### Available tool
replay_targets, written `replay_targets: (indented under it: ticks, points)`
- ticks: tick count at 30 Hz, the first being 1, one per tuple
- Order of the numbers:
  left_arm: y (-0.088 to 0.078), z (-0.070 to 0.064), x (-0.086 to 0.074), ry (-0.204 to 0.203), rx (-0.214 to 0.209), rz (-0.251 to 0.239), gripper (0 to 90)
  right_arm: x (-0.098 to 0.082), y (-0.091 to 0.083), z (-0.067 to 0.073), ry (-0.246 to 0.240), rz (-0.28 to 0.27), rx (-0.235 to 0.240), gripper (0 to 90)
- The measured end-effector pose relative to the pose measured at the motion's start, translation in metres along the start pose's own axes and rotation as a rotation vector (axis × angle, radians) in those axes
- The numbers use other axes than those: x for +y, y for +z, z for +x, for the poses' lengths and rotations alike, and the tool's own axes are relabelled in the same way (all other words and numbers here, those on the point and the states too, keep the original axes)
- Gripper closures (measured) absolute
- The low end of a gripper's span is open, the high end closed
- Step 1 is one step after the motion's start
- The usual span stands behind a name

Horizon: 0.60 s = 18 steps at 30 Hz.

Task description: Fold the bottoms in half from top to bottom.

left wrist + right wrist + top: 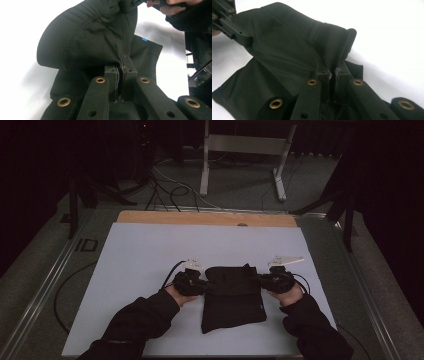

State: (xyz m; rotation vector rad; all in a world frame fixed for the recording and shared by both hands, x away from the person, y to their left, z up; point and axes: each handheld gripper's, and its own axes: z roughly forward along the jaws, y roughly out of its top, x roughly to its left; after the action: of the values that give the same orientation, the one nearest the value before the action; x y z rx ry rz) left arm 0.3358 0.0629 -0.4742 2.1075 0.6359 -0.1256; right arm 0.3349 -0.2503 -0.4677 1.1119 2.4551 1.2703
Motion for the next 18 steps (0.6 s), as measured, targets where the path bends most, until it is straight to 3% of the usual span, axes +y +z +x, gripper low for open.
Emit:
replay_targets:
  ticks: [7,18]
  points:
    - [0.001,-0.006,-0.006,0.012,-0.008,0.012,86.3,-0.01,-0.004,0.007,0.005,-0.002,0.013,85.3]
    - [0.008,-0.013,-0.022,-0.012,-0.033,0.045,86.3,-0.026,0.0,0.014,0.001,0.049,0.026,85.3]
